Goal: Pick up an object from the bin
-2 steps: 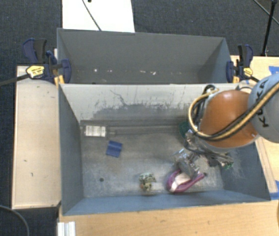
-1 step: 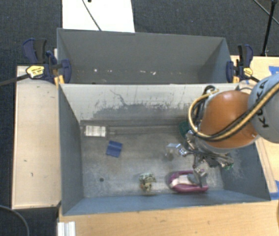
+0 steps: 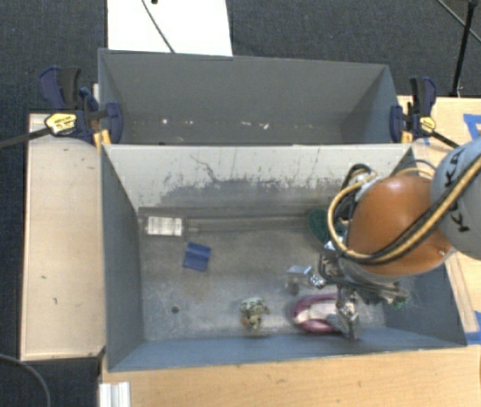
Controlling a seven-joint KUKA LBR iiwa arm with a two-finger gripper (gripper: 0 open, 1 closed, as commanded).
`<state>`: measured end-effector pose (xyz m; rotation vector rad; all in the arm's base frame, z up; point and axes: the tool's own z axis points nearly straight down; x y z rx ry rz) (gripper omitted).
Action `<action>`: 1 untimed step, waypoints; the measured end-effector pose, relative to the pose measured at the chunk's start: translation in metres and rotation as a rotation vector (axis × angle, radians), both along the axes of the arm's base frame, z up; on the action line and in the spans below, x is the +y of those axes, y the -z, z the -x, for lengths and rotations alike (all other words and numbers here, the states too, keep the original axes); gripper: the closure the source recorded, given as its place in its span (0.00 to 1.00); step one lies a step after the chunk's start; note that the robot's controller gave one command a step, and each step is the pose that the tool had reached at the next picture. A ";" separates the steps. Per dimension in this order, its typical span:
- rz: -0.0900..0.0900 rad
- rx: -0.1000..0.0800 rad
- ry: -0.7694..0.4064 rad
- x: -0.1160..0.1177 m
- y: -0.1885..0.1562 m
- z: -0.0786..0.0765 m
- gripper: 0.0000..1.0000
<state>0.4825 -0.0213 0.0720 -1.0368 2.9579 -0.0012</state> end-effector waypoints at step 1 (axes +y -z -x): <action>-0.004 -0.021 -0.001 0.002 -0.002 -0.005 1.00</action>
Offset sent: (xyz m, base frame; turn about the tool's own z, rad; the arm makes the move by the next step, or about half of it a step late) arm 0.0000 0.0000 0.0000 0.0000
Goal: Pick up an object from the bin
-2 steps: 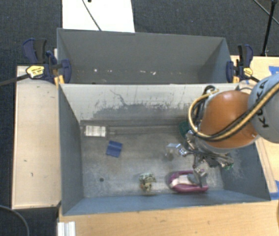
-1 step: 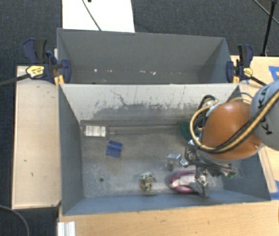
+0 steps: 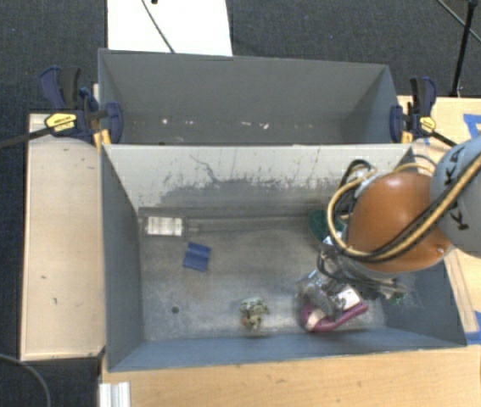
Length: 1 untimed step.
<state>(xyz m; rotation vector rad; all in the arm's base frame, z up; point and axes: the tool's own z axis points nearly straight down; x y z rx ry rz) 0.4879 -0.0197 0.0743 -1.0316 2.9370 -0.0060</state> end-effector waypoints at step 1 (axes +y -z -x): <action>0.003 0.021 0.000 -0.001 0.003 0.006 0.00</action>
Offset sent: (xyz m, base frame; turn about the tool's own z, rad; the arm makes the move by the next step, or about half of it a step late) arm 0.0000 0.0000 0.0000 0.0000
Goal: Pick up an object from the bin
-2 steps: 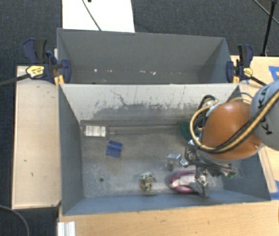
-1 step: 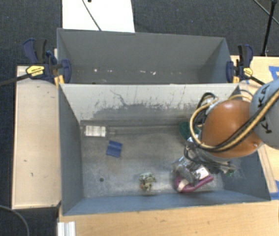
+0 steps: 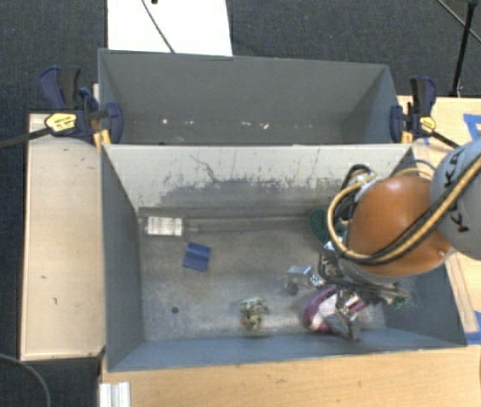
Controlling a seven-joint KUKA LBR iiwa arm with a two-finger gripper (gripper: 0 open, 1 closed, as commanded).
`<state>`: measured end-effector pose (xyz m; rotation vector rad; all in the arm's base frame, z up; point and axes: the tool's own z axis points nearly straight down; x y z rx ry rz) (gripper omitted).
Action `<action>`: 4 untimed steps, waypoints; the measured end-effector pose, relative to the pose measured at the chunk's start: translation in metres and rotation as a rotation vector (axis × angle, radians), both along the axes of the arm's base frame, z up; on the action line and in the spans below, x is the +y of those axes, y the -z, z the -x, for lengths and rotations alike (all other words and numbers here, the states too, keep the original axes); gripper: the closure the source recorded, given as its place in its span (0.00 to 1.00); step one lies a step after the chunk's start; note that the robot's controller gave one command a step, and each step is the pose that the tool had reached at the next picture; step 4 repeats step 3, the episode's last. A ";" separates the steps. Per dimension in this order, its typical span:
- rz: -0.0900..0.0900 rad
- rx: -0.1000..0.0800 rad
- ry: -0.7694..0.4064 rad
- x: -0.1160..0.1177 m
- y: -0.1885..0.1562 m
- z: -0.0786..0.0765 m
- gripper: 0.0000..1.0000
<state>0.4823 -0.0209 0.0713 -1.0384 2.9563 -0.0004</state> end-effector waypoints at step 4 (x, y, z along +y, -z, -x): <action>0.004 -0.001 -0.045 -0.045 -0.149 0.002 1.00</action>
Offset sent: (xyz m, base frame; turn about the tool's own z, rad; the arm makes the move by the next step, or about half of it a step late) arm -0.0022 -0.0367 0.0097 0.0107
